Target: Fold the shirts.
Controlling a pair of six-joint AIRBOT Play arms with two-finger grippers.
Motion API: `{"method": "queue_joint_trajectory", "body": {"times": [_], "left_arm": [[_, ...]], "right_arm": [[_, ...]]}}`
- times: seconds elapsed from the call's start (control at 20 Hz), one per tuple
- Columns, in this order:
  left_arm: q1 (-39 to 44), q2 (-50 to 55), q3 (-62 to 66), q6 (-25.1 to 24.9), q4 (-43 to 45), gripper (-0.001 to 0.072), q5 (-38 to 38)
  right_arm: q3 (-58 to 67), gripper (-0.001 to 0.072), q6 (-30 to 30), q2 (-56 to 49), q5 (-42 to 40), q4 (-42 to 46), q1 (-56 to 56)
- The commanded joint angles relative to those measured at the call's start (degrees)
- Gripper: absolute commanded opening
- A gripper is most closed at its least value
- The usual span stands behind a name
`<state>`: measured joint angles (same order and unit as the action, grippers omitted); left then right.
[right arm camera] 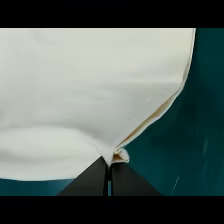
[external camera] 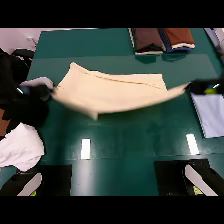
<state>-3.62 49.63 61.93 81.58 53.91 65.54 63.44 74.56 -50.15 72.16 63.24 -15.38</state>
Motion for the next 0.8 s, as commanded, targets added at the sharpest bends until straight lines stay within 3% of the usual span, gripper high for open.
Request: {"method": "queue_joint_trajectory", "body": {"times": [0.0, 0.2, 0.35, 0.55, 0.75], "left_arm": [[0.0, 0.0, 28.2, 0.0, 0.4, 0.0022, 4.7], [0.0, -0.1, 57.2, 1.8, 4.1, 0.0022, 7.1], [0.0, -2.0, 66.4, 3.6, 6.1, 0.0022, 4.5], [0.0, -3.9, 65.3, 6.4, 12.9, 0.0022, 3.4], [0.1, -3.2, 48.2, 6.9, 13.1, 0.0021, 4.1]], "right_arm": [[17.3, 0.0013, 0.0, 6.0, -0.2, -0.5, -0.3], [34.7, 0.0013, 0.1, 8.9, 0.1, -0.5, -5.4], [42.9, 0.0013, 1.2, 9.5, 1.3, -0.6, -11.4], [52.2, 0.0012, 3.0, 5.1, 7.8, -0.7, -14.3], [52.5, 0.0012, 4.5, -1.2, 10.3, -2.3, -14.3]]}}
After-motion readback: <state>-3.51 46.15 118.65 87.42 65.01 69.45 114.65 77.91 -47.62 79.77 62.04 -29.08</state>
